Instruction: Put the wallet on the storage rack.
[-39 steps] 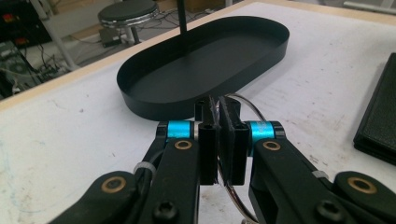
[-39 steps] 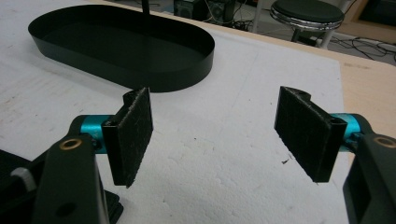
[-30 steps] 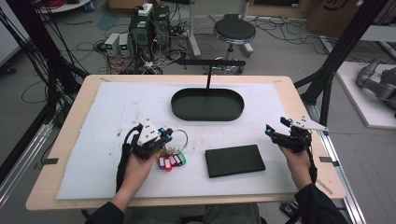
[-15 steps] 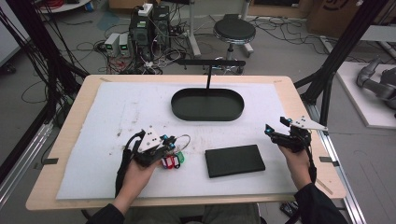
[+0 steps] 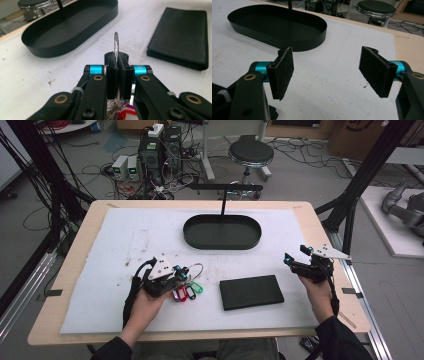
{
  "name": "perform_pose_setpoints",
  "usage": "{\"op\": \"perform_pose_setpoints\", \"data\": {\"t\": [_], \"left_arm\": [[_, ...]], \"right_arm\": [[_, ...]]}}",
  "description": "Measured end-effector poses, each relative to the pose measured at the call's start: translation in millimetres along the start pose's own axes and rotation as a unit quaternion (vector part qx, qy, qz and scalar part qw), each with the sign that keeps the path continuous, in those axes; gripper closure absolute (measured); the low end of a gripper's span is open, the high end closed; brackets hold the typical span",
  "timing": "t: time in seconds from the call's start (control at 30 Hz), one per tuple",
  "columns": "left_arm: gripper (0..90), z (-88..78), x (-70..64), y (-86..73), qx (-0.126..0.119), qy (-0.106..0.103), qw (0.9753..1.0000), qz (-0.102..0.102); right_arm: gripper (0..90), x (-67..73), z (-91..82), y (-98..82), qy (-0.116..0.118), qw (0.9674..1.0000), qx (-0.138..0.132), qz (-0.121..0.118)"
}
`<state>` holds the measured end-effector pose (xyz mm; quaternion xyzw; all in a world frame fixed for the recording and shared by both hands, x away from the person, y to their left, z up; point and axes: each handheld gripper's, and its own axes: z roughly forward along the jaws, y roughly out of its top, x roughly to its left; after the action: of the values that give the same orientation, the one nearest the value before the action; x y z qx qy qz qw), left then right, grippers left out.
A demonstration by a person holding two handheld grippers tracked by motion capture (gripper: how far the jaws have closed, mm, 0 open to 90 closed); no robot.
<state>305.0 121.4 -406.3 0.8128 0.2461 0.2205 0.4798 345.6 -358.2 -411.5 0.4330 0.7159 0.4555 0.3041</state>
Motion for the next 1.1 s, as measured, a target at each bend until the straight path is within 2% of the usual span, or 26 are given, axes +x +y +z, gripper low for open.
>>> {"op": "perform_pose_setpoints", "data": {"t": [0.23, 0.53, 0.6, 0.93, 1.1], "left_arm": [[86.3, -11.0, 7.1, 11.0, -0.026, 0.011, 0.9996, 0.0], [86.3, -13.2, 10.9, 14.1, -0.034, 0.013, 0.9994, -0.002], [86.4, -15.3, 12.1, 19.0, -0.042, 0.014, 0.999, 0.003], [86.4, -18.5, 17.0, 36.4, -0.057, 0.018, 0.9981, 0.014], [86.4, -16.6, 21.2, 46.2, -0.067, 0.018, 0.9976, 0.012]], "right_arm": [[28.3, -0.3, 0.2, -0.1, 0.001, 1.0, 0.0, -0.001], [28.3, 0.1, 0.6, -0.1, 0.002, 1.0, 0.002, 0.001], [28.3, 0.2, 0.8, -0.2, 0.002, 1.0, 0.003, 0.001], [28.3, -0.3, 0.7, -0.2, 0.002, 1.0, 0.002, 0.001], [28.3, -0.2, 0.9, -0.2, 0.002, 1.0, 0.003, 0.002]]}}
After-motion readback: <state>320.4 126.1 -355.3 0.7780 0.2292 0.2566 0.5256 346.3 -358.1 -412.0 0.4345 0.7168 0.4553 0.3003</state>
